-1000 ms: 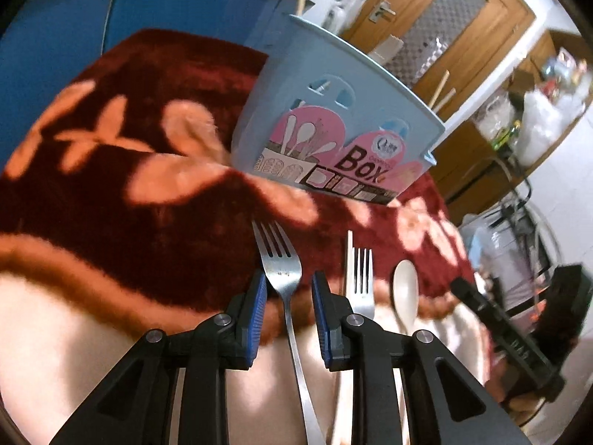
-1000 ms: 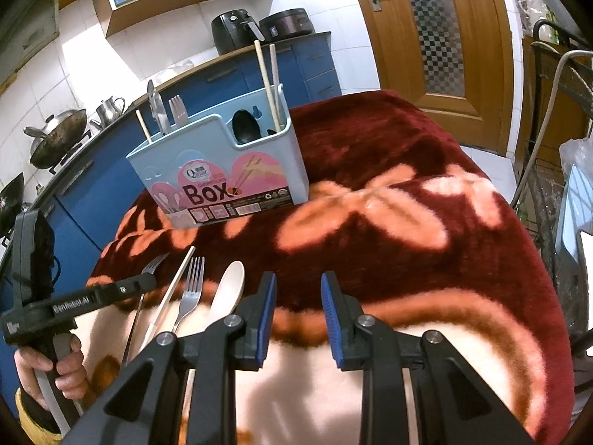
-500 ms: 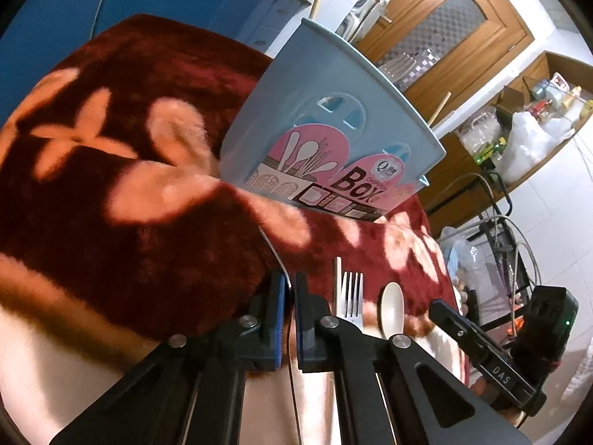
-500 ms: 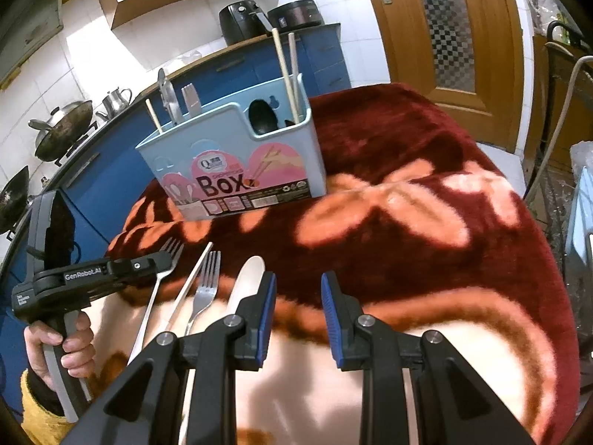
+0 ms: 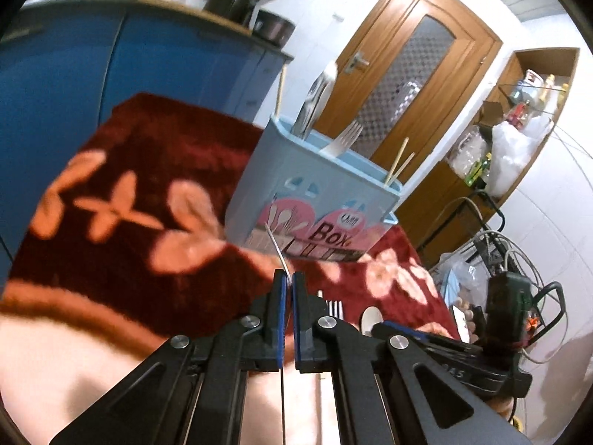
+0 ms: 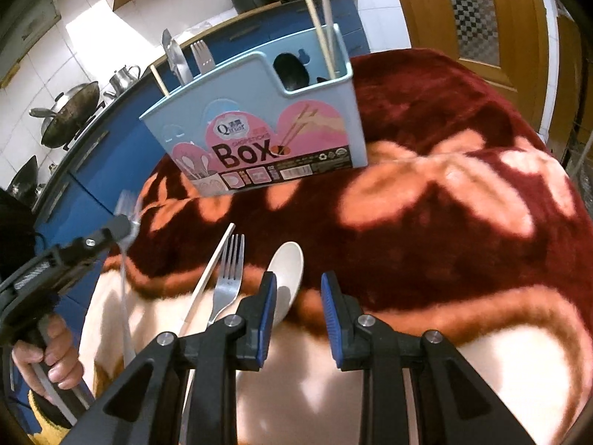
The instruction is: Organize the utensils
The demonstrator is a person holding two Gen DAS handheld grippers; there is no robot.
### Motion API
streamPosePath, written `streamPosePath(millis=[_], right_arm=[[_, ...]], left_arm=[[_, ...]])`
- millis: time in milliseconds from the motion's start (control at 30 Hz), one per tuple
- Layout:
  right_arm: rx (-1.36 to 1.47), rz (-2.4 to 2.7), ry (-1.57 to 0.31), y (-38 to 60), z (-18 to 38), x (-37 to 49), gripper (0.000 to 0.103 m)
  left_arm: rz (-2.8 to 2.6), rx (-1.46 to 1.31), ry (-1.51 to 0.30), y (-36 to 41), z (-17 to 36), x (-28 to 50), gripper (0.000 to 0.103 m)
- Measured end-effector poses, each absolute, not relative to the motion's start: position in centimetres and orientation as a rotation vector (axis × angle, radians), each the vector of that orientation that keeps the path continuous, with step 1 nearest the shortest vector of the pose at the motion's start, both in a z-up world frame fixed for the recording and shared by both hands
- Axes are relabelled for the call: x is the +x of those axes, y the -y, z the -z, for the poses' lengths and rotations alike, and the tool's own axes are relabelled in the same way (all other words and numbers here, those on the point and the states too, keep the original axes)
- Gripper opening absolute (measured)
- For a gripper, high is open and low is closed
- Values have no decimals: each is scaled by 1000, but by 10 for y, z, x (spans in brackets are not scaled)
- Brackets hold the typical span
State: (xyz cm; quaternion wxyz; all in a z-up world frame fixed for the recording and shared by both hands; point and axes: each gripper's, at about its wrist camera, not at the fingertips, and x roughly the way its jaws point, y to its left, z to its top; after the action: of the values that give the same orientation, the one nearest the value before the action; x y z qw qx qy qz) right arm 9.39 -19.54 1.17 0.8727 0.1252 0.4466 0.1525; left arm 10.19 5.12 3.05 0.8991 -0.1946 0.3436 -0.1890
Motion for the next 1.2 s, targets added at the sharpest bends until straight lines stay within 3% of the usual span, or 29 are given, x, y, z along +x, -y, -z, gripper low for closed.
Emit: streamPosePath(millis=[67,133,167,200,433,833,1200], right_arm=[[257,-321,-939,193,-10,96,28],[246,-319,-938,192,-9,98,20],[238,-314,-936,191,-10,98,10],[234,-318,-932,191,-10,99,9],[286,-356,-858,197,-17,90,6],[259,-293,-566,208,-70,70,5],[255,-255,-493,216,-79,69,5]], left_arm=[[395,-394,-677,-52,-38,98,2],[392,-385,-648,-54,-43,95,2],[391,-380,-635,-53,-45,93,2],[388,-375,-615,-54,-49,92,1],[372,-347,-538,-50,-68,92,1],[387,-297,-402,-36,-117,102,1],[347,-255,-258,-30,-174,121,1]])
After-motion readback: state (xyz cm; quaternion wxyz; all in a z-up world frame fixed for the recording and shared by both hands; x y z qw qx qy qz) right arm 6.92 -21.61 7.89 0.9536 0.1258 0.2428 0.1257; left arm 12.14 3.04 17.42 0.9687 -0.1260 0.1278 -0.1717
